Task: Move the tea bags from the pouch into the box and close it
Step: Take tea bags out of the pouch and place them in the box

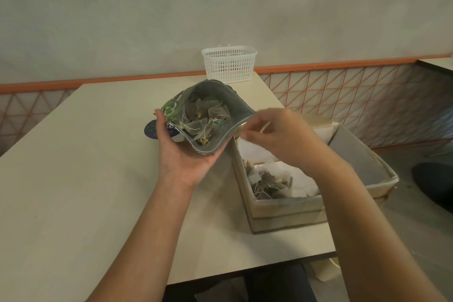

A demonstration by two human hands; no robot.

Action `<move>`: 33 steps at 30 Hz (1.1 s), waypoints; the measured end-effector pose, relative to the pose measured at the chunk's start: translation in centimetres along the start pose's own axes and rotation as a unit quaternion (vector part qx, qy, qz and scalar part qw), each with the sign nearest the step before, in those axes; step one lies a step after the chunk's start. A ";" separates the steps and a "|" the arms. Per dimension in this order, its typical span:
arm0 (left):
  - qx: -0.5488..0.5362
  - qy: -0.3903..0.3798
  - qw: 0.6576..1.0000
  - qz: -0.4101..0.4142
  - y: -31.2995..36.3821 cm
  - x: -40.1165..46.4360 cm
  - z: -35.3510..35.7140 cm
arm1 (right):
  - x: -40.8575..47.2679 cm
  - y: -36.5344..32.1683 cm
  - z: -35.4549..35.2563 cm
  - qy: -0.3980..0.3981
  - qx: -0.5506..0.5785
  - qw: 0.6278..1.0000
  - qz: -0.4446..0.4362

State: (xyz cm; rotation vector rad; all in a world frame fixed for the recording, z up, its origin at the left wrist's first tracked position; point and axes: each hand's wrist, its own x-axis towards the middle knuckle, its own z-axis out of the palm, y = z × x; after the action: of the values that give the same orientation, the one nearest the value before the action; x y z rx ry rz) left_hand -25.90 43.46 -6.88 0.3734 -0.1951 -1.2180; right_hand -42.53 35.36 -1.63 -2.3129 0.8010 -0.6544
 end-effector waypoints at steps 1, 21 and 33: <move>0.006 -0.003 1.000 -0.002 0.0 0.0 0.0 | 0.2 -0.9 0.1 0.025 0.016 0.999 -0.023; 0.010 0.045 0.999 0.014 0.4 -0.4 0.2 | 7.7 -2.6 7.3 -0.056 -0.233 0.969 -0.055; 0.000 0.015 1.000 0.021 0.1 -0.7 0.1 | 4.9 -1.8 4.2 -0.034 0.028 0.998 -0.048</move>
State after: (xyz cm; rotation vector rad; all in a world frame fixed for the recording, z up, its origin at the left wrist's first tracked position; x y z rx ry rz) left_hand -26.08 44.15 -6.69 0.3867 -0.1761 -1.1706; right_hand -35.92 34.76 -2.14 -2.3201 0.6368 -0.6278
